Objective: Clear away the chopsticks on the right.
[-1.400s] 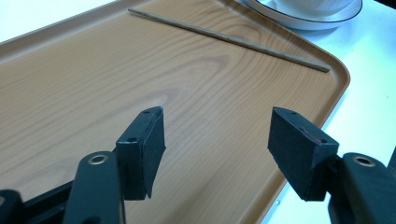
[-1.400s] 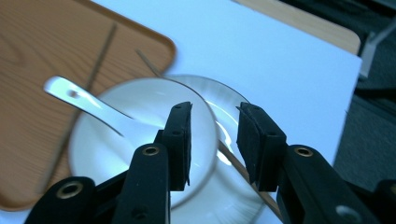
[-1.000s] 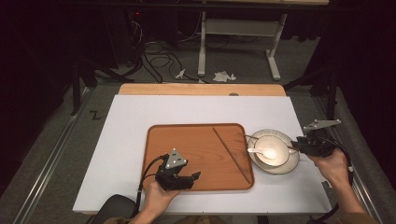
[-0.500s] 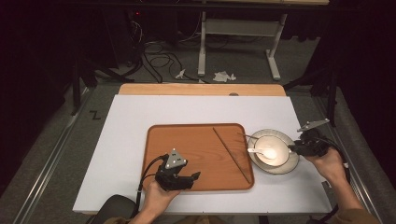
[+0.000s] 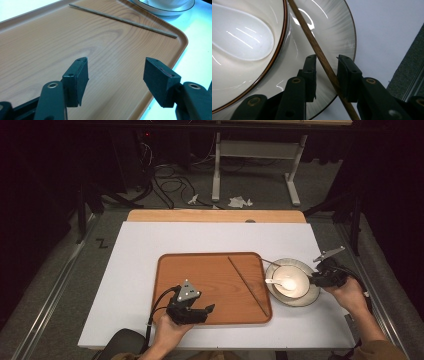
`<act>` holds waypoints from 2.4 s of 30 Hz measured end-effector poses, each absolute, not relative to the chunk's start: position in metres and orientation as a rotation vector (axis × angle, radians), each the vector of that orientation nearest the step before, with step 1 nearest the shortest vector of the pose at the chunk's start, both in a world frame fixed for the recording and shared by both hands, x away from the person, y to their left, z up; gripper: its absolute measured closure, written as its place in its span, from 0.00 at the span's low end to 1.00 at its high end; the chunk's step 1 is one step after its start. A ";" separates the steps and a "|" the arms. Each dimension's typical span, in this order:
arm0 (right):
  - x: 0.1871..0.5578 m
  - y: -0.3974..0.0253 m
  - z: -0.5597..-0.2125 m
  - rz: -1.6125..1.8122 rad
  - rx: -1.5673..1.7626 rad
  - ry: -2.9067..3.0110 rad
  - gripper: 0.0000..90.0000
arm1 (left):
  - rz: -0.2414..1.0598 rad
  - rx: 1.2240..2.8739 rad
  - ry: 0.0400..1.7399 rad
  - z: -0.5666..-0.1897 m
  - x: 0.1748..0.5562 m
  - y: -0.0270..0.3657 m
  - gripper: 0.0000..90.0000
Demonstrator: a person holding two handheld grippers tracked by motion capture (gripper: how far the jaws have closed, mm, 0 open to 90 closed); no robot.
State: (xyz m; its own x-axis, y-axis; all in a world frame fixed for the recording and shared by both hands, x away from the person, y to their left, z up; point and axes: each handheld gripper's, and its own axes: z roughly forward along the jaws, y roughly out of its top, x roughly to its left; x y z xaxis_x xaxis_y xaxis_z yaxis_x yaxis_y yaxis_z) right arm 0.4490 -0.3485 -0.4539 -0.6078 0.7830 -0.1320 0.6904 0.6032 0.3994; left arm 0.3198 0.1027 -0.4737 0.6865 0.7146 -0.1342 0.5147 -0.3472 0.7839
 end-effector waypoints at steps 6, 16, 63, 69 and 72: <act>0.449 -0.348 -0.456 0.443 1.198 2.539 0.85 | 0.293 2.029 0.945 -0.474 0.320 0.103 0.41; 0.445 -0.353 -0.456 0.463 1.188 2.545 0.94 | 0.290 2.034 0.943 -0.474 0.320 0.103 0.41; 0.331 -0.256 -0.385 0.819 0.957 2.549 0.94 | 0.278 2.024 0.930 -0.472 0.321 0.101 0.41; 0.336 -0.214 -0.416 0.747 0.978 2.630 0.94 | 0.283 2.020 0.927 -0.471 0.321 0.102 0.41; 0.342 -0.200 -0.431 0.720 0.992 2.648 0.94 | 0.282 2.018 0.926 -0.471 0.320 0.103 0.41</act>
State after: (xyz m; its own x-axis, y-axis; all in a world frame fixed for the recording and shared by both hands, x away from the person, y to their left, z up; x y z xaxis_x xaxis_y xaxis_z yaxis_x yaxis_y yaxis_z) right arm 0.3422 -0.1996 -0.4305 -0.7470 0.6638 -0.0356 0.5544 0.6516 0.5178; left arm 0.3203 0.1026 -0.4707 0.6972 0.7029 -0.1411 0.5048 -0.3416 0.7927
